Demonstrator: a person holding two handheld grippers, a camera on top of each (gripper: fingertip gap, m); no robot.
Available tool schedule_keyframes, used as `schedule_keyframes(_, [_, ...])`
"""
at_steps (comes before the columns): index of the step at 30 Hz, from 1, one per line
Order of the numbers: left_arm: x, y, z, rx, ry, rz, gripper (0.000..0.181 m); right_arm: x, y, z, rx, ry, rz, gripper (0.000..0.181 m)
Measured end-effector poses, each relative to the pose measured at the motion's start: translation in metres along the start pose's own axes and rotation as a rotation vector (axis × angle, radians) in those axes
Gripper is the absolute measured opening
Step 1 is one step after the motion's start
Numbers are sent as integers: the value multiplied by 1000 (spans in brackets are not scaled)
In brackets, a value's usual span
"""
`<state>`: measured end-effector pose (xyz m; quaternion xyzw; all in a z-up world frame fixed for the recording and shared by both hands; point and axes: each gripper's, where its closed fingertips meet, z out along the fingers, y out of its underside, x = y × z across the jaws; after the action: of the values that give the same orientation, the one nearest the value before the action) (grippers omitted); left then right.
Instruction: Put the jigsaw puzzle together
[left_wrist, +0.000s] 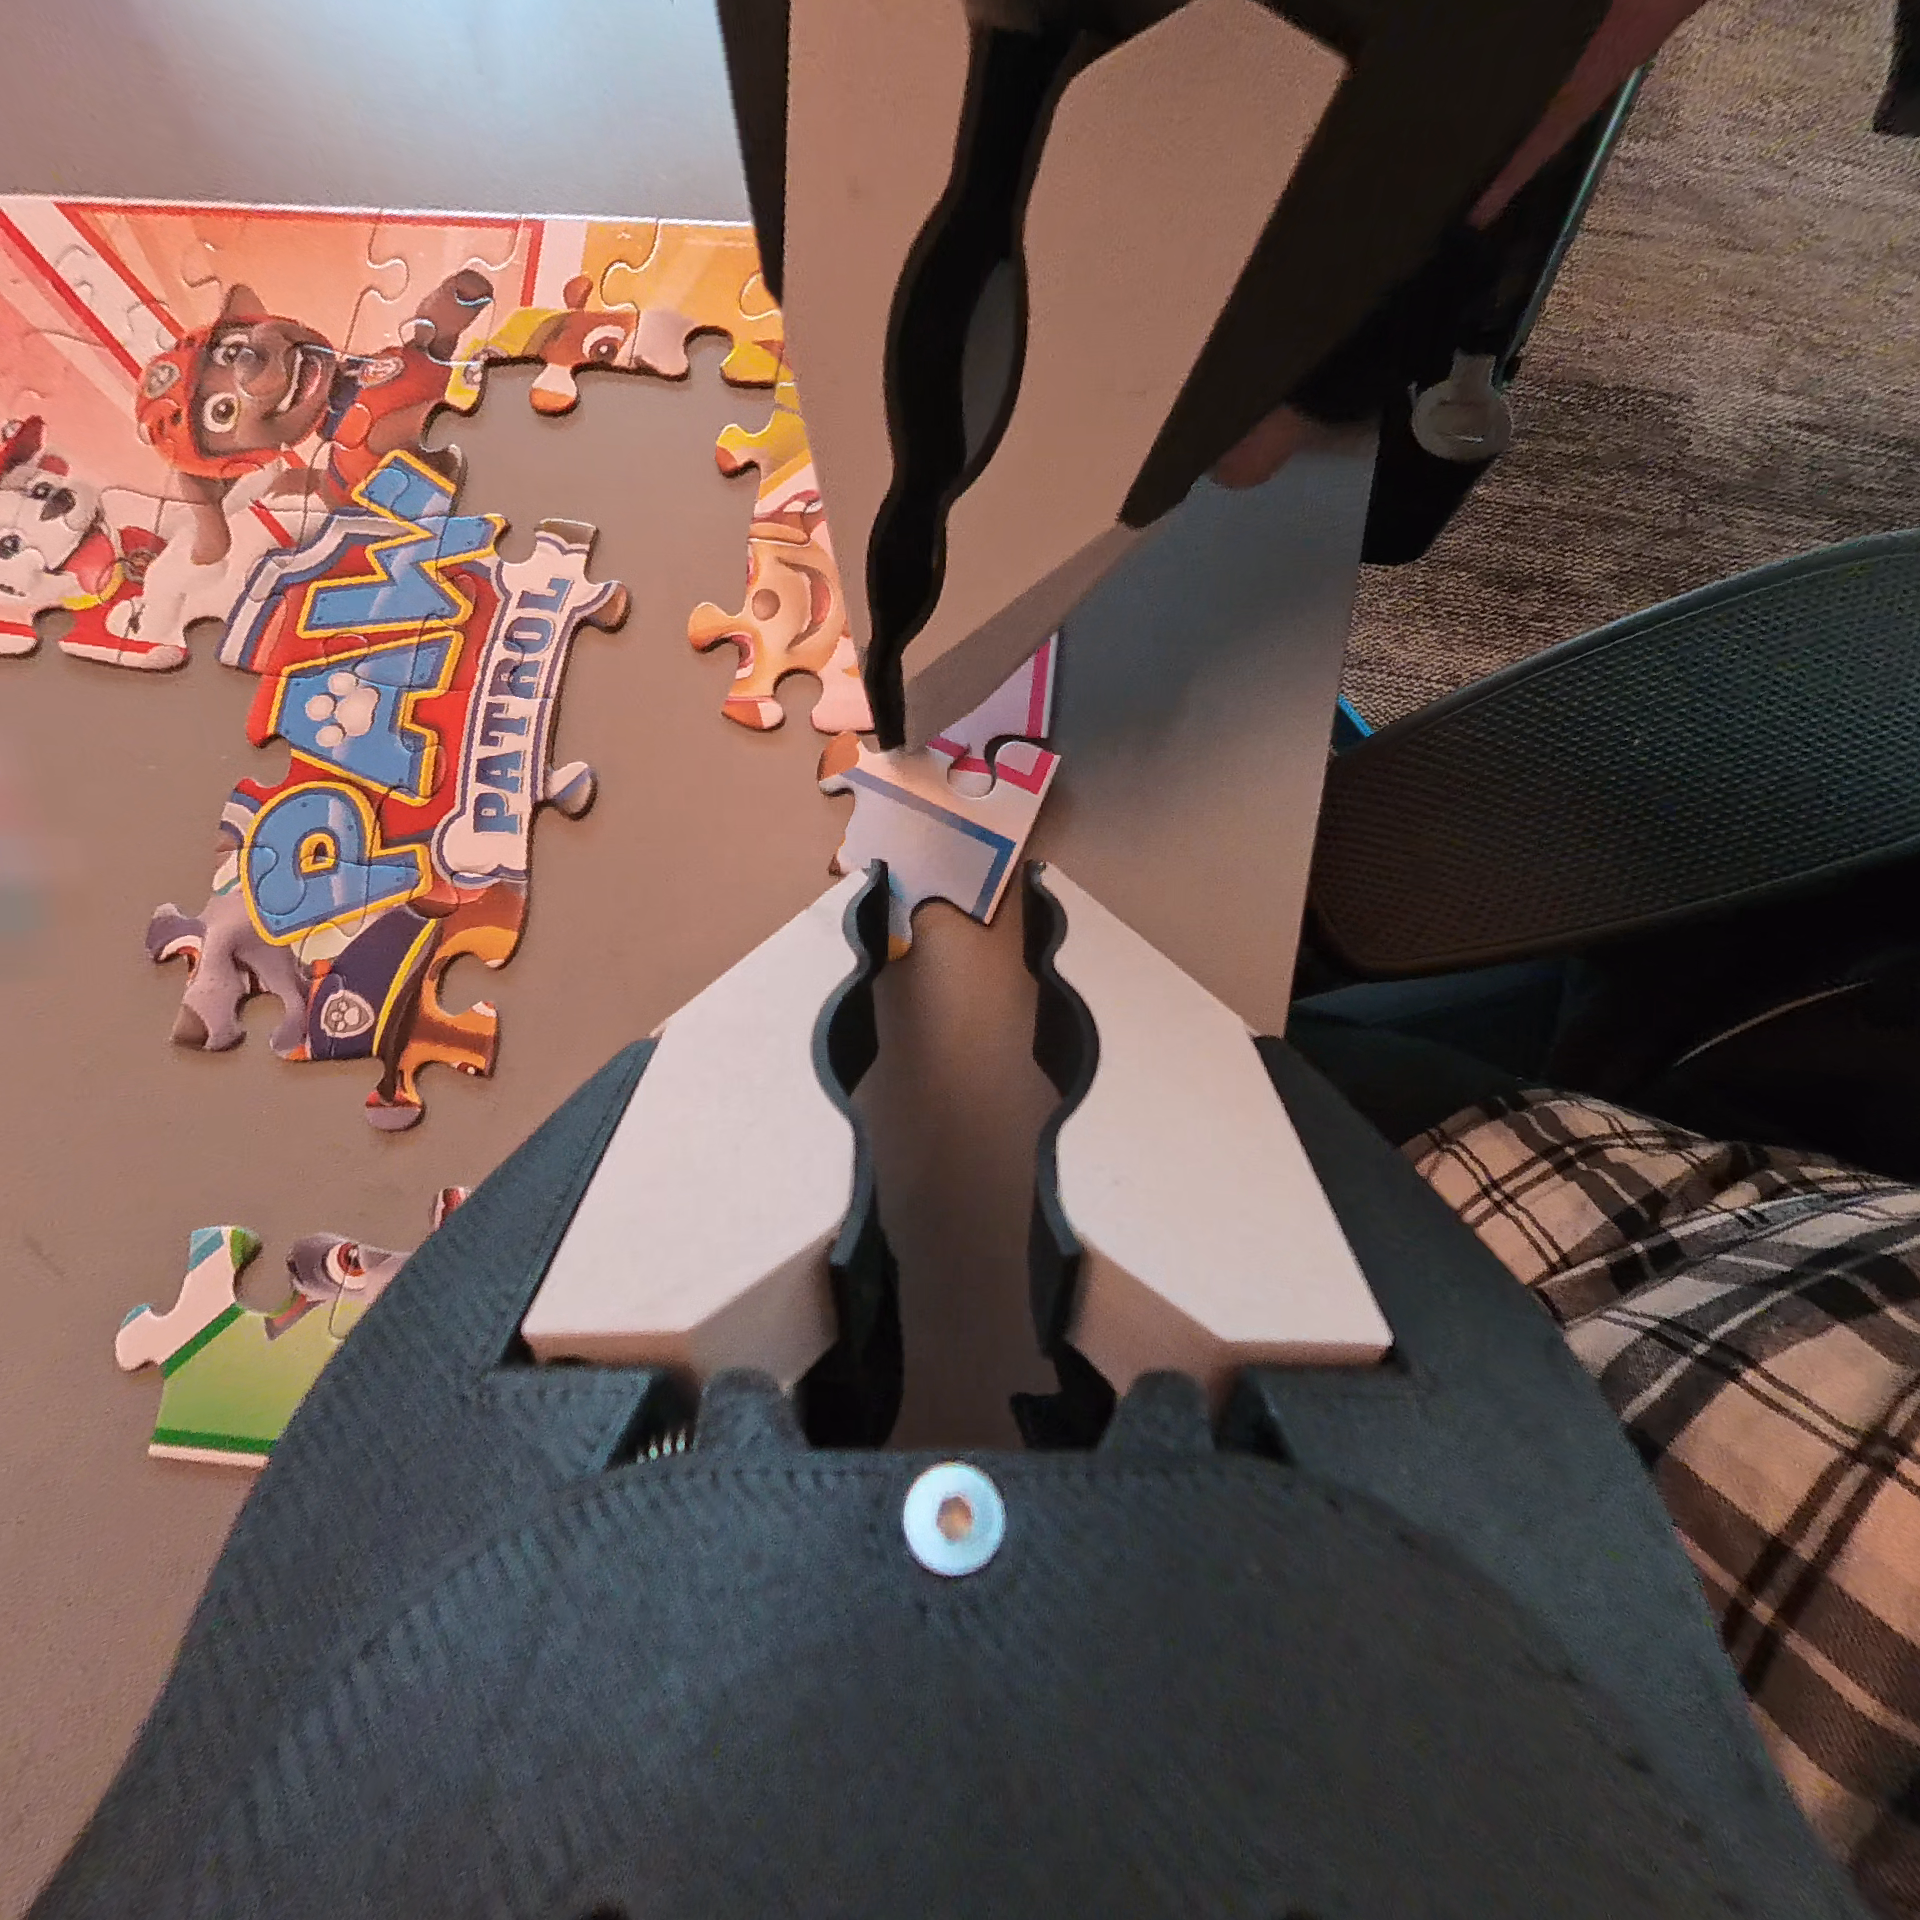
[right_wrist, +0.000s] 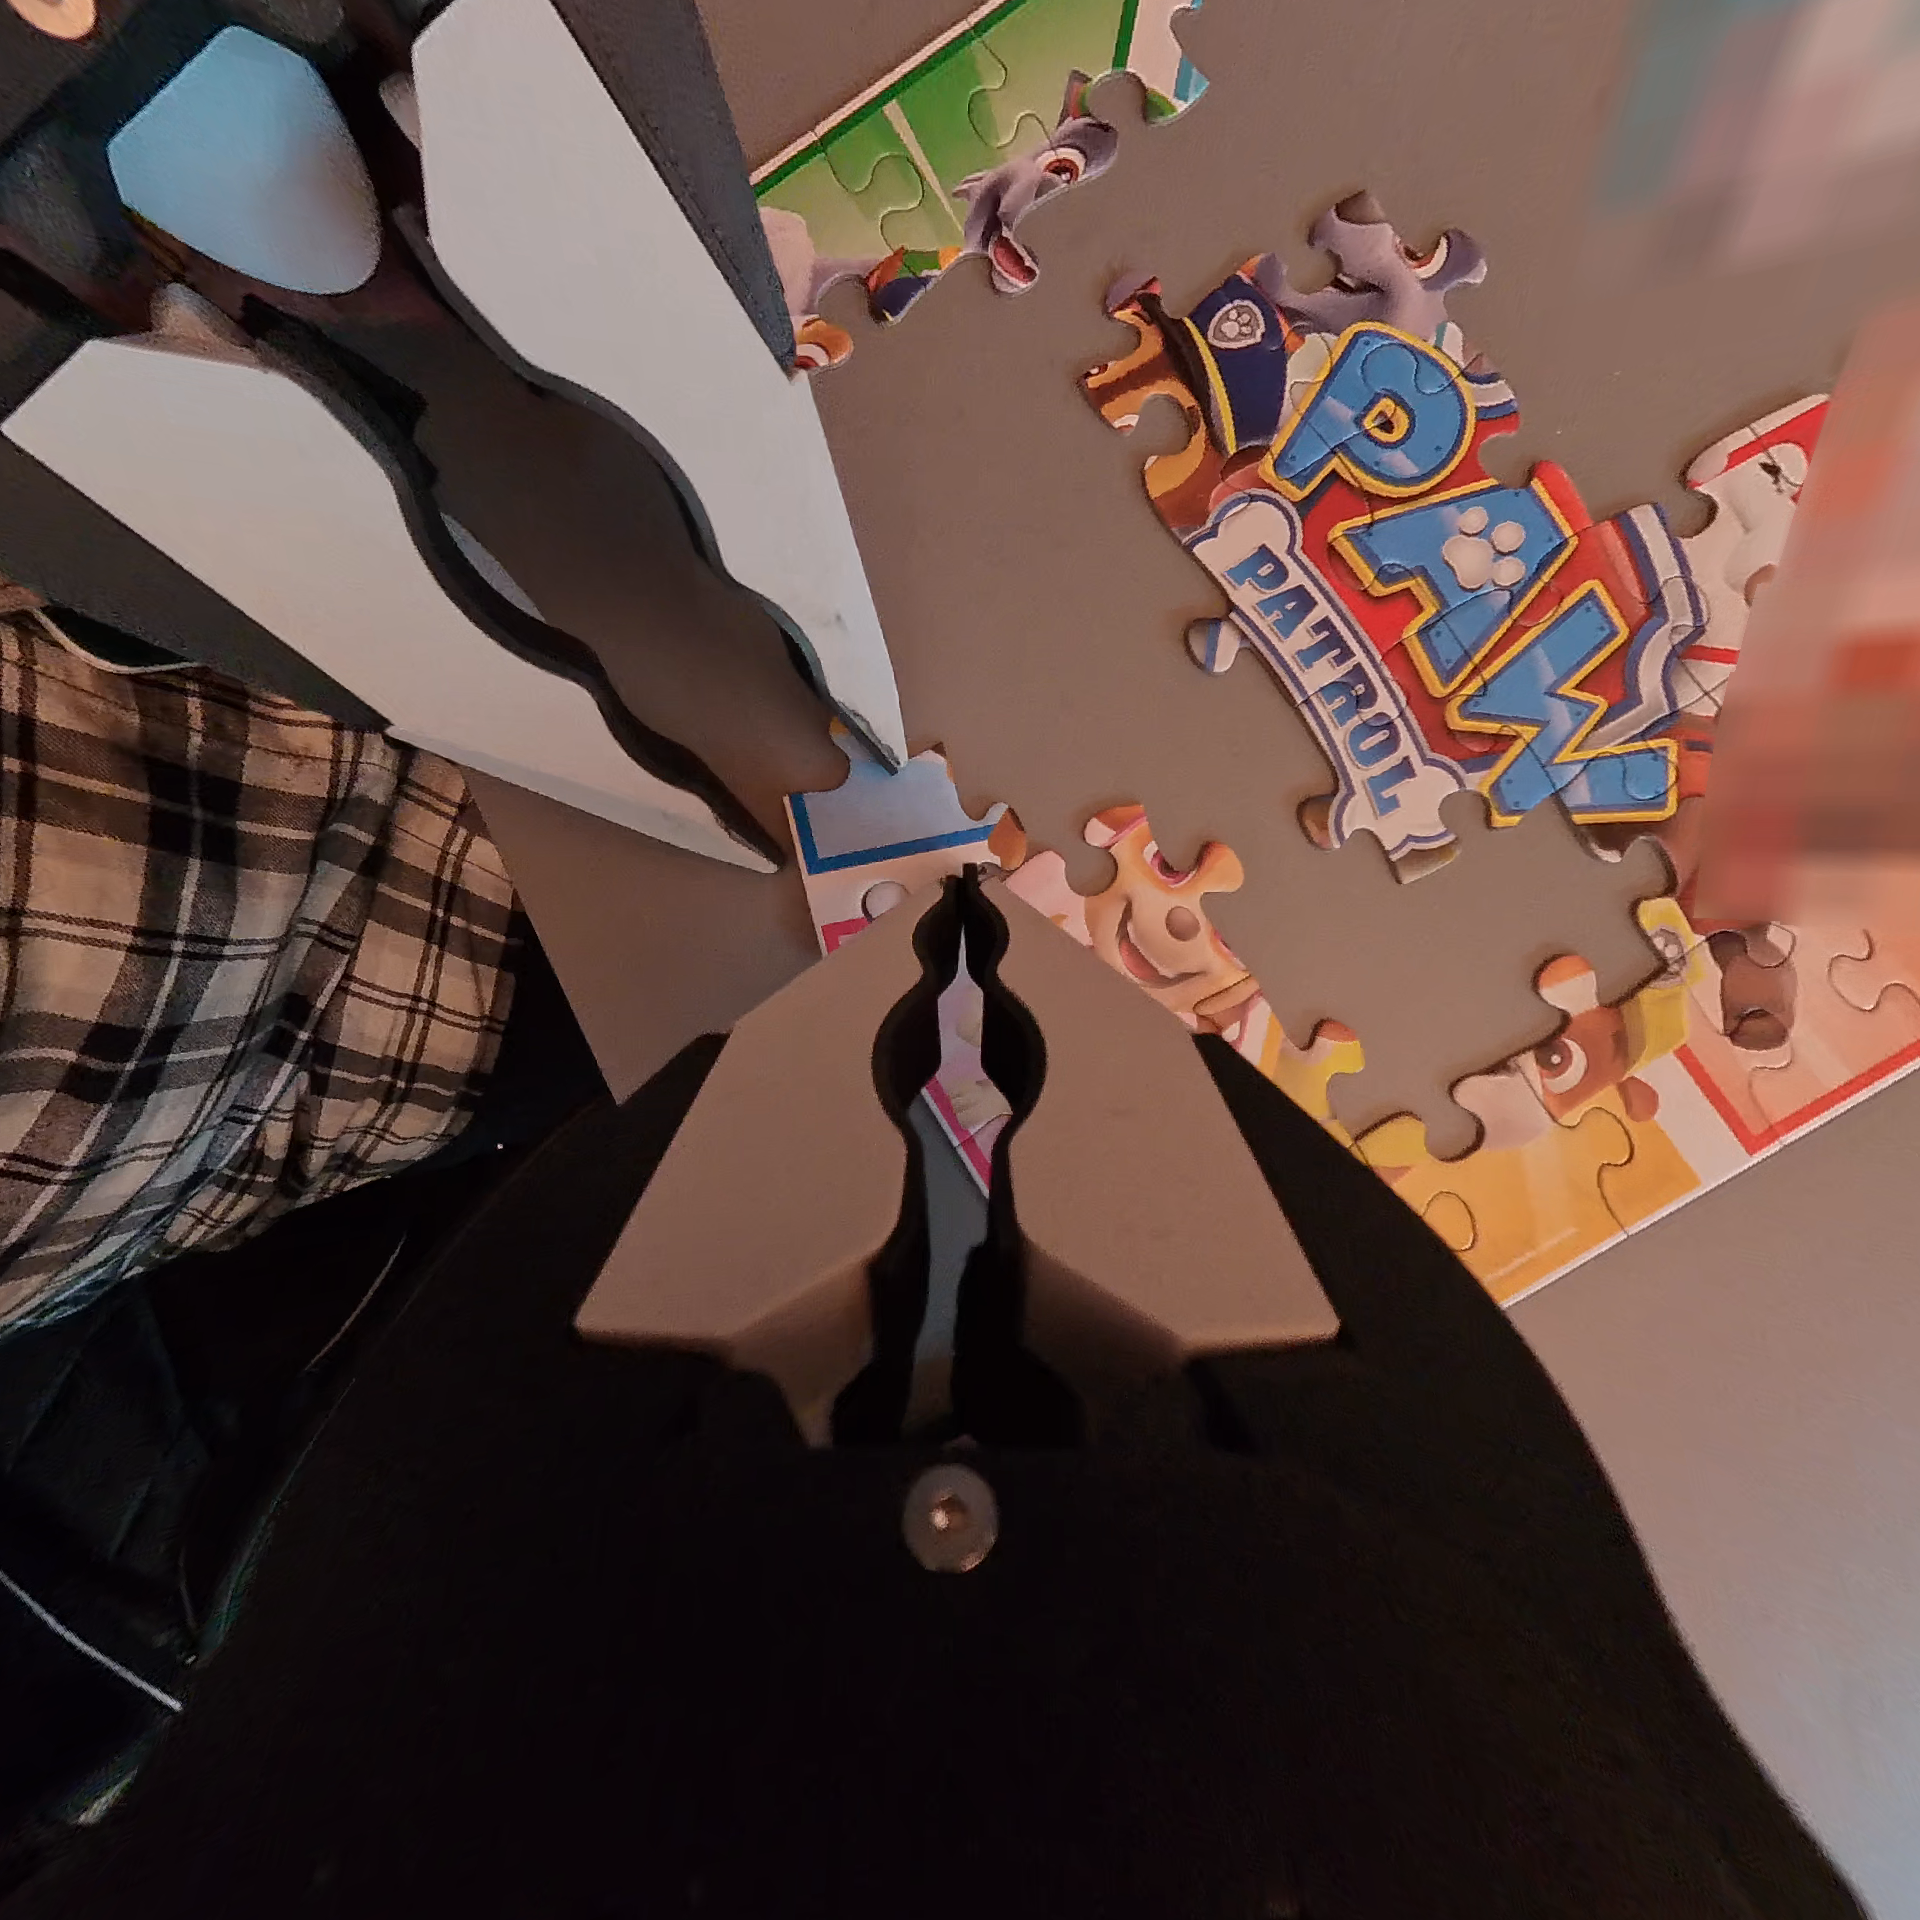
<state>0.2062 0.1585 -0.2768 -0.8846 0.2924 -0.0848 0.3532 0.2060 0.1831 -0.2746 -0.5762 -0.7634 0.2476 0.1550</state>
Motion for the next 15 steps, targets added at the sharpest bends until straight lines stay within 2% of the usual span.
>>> schedule_keyframes(15, [3, 4, -4, -16, -13, 35, 19, -2, -8, 8, 55, 6, -38, 0])
